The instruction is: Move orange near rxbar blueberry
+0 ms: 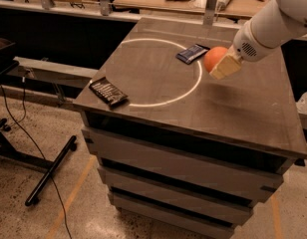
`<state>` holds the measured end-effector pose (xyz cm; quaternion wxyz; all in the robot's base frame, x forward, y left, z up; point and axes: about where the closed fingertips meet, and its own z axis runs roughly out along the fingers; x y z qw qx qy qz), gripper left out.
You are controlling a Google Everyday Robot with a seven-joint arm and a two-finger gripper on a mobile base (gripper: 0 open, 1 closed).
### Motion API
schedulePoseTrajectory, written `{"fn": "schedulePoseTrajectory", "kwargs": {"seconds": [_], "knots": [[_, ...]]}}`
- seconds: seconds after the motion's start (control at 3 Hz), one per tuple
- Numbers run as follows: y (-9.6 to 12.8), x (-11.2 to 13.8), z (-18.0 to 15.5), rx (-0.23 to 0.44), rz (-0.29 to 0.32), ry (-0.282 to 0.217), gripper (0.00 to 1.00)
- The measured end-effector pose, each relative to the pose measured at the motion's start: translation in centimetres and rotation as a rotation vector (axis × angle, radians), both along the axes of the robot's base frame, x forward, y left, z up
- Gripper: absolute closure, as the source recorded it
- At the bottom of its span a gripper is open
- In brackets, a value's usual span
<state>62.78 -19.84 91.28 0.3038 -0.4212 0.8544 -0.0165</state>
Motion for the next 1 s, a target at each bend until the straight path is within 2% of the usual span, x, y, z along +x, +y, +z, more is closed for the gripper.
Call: {"fn": "schedulePoseTrajectory", "kwargs": {"seconds": [0.33,1.0], "knots": [[-1.8,1.3,0.5,0.017,-0.051,-0.049,1.00],[-3.2,4.7,0.9,0.028,-0.111,-0.119,1.00]]}}
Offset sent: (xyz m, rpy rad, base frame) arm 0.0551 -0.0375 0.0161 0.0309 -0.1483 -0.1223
